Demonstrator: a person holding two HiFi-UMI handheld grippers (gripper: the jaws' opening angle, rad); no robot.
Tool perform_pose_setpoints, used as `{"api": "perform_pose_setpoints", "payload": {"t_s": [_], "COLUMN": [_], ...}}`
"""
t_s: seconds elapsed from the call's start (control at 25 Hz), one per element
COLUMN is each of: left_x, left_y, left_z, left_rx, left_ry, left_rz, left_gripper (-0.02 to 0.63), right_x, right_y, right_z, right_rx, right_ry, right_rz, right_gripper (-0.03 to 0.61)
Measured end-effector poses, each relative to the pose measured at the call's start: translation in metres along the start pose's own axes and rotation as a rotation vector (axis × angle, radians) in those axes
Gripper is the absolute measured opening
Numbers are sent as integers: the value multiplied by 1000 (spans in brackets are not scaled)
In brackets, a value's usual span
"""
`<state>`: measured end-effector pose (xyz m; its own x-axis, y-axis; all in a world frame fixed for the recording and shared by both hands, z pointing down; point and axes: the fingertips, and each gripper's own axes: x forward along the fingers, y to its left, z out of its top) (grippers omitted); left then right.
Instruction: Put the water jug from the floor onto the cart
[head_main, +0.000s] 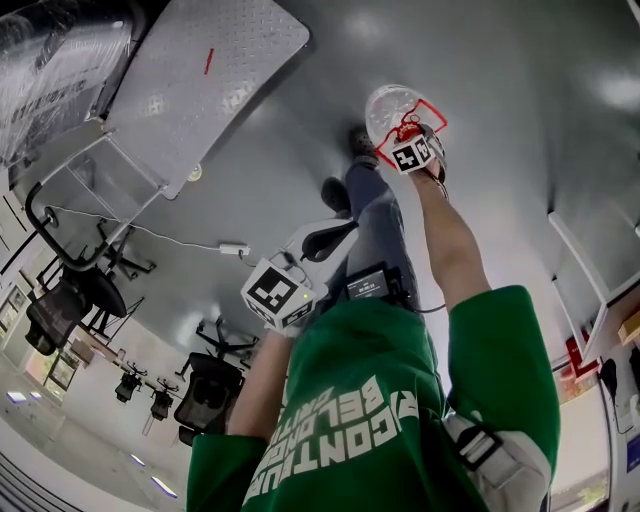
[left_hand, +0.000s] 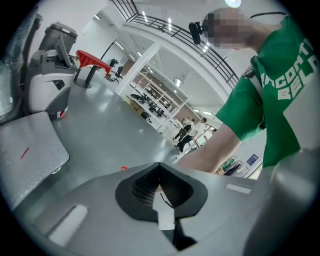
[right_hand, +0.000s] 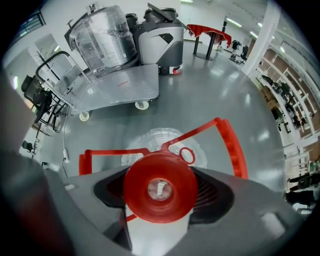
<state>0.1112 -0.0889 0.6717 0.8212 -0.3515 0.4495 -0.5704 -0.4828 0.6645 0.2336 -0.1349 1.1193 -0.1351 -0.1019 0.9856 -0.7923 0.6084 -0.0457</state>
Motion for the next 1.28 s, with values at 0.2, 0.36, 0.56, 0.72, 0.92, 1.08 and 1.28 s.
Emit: {"api": "perform_pose_setpoints", "payload": {"t_s": [0.2,0.36,0.56,0.72,0.92,1.08,1.28], "left_x": [-3,-4,-8,-17,-30,-43,-60], "left_y": [3,7,13,10,11,1,-2], "left_z": [0,10,21,36,55,75,103], "left_rx": [3,6,45,70,103,124,160], "left_ry": [-15,-38,-75,-114,-172,-229,-332], "left_rz": [3,14,26,43,70,101,152], "left_gripper": [9,9,9,9,9,9,9], "right_x": [1,-6,-31,-68,-122,-181,-245], "right_y": [-2,-6,-9,-13,-25,-42,-60], "right_z": [-3,-3,10,23,54,81,133], "right_rx": [-28,-4,0,-35,-71,-88,-127], "right_ry": [55,59,18,-39,-122,-197,-327], "right_rz": [-4,16,23,14,2,-25,-48], "right_gripper": [301,301,302,301,302,302,302]}}
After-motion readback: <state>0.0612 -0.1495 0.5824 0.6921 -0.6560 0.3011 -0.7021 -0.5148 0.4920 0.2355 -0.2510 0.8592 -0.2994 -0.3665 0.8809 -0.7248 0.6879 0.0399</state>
